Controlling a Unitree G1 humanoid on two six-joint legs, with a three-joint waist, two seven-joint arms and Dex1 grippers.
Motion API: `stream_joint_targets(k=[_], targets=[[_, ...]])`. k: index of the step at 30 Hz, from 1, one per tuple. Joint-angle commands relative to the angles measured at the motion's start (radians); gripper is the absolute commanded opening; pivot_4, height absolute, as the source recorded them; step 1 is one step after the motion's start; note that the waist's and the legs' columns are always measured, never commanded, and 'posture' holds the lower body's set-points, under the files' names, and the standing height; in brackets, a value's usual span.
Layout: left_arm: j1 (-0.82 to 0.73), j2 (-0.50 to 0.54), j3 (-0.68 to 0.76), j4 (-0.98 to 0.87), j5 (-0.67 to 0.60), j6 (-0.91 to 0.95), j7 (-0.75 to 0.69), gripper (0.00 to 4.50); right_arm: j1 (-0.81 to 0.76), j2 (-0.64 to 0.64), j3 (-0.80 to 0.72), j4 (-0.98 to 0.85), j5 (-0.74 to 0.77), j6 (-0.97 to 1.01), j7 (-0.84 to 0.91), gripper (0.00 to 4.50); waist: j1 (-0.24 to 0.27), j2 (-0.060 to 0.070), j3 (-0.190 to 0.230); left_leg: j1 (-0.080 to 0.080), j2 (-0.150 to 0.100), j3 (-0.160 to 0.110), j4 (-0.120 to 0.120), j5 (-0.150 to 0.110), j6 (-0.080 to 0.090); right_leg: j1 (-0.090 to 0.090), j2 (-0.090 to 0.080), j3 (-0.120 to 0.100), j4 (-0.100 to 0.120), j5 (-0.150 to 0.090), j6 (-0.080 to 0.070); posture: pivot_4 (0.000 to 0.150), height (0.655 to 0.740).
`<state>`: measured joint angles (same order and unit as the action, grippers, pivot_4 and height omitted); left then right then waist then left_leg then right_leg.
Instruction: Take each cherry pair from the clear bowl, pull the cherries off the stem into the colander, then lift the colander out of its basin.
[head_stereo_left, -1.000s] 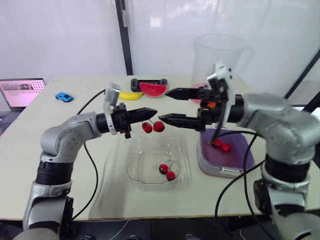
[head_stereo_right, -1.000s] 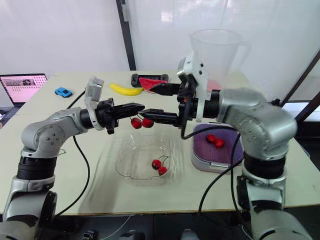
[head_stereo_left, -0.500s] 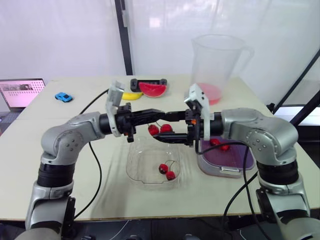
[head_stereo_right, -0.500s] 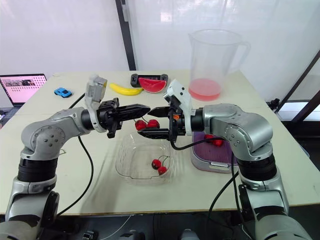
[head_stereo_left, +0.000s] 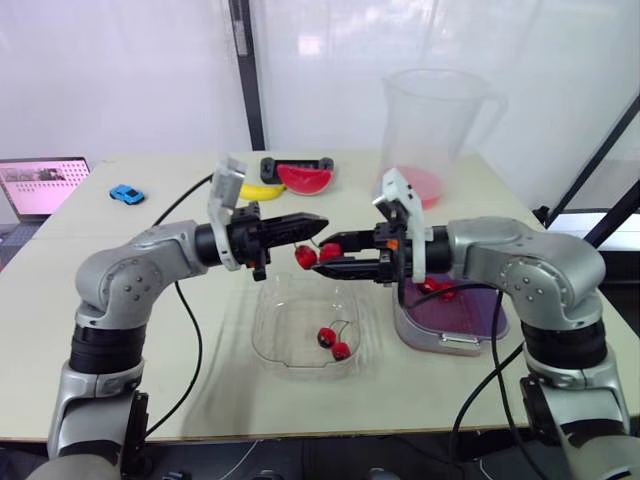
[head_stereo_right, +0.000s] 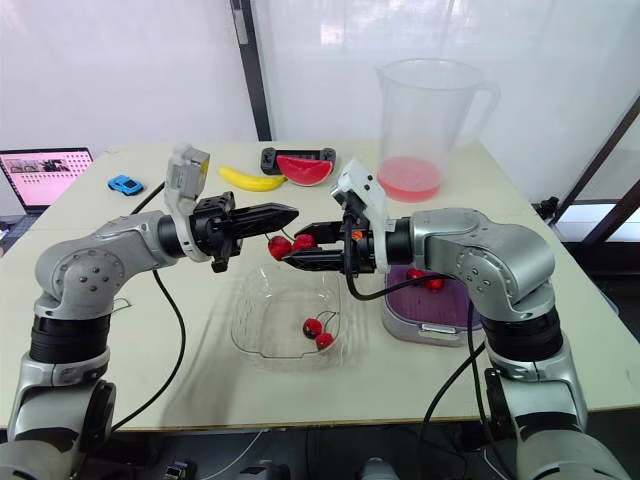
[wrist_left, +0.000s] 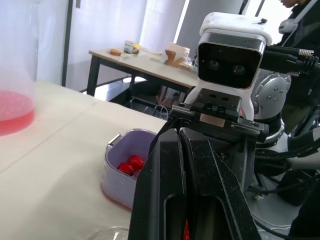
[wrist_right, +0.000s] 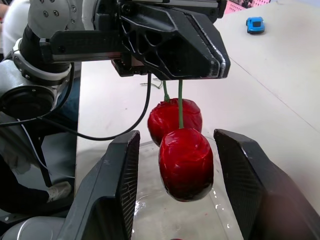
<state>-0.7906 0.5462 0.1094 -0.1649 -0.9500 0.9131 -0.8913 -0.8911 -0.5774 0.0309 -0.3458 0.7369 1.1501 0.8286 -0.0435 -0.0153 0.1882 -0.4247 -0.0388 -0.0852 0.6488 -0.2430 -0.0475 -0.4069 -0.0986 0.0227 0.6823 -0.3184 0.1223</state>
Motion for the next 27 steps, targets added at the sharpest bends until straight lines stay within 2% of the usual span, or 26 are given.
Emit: stream_joint_targets(k=[1,6,16,20,24,27], targets=[[-0.008,0.009,0.016,-0.038,-0.011,-0.016,-0.01,0.0,-0.018,-0.002,-0.02,-0.007,0.017,-0.015,-0.01,0.85,0.0,0.0,0.0,0.0,0.0,0.0,0.0,0.0,0.0,0.0,0.0,0.0,0.0,0.0,0.0,0.15,0.74],[-0.007,0.009,0.021,-0.035,-0.007,-0.022,-0.007,0.0,-0.011,-0.02,-0.015,-0.008,0.013,-0.019,-0.01,0.85,0.0,0.0,0.0,0.0,0.0,0.0,0.0,0.0,0.0,0.0,0.0,0.0,0.0,0.0,0.0,0.15,0.74],[-0.009,0.005,0.021,-0.02,0.0,-0.041,-0.01,0.0,0.097,-0.179,0.016,-0.029,0.016,-0.013,0.078,0.85,0.001,0.0,0.0,0.0,0.0,0.0,0.0,-0.001,0.001,0.0,0.0,0.0,0.0,0.0,0.0,0.15,0.74],[-0.009,0.004,0.022,-0.015,-0.001,-0.049,-0.009,0.0,0.099,-0.24,-0.051,0.001,0.064,0.023,0.107,0.85,0.001,0.0,0.0,0.0,0.0,0.0,0.0,-0.001,0.001,0.0,0.0,0.0,0.0,0.0,0.0,0.15,0.74],[0.002,0.006,0.026,-0.023,-0.004,-0.051,-0.007,0.0,0.084,-0.399,-0.057,0.111,-0.04,-0.086,0.176,0.85,0.012,0.0,0.0,-0.001,0.0,0.001,0.001,-0.001,0.002,0.001,0.0,0.0,-0.001,0.0,0.0,0.15,0.74],[0.014,0.004,0.022,-0.028,0.001,-0.059,-0.009,0.0,0.102,-0.526,0.021,0.218,-0.187,-0.235,0.25,0.85,0.012,0.0,0.0,0.0,0.0,0.001,0.001,-0.002,0.003,0.001,0.0,0.0,-0.002,0.0,0.0,0.15,0.74]])
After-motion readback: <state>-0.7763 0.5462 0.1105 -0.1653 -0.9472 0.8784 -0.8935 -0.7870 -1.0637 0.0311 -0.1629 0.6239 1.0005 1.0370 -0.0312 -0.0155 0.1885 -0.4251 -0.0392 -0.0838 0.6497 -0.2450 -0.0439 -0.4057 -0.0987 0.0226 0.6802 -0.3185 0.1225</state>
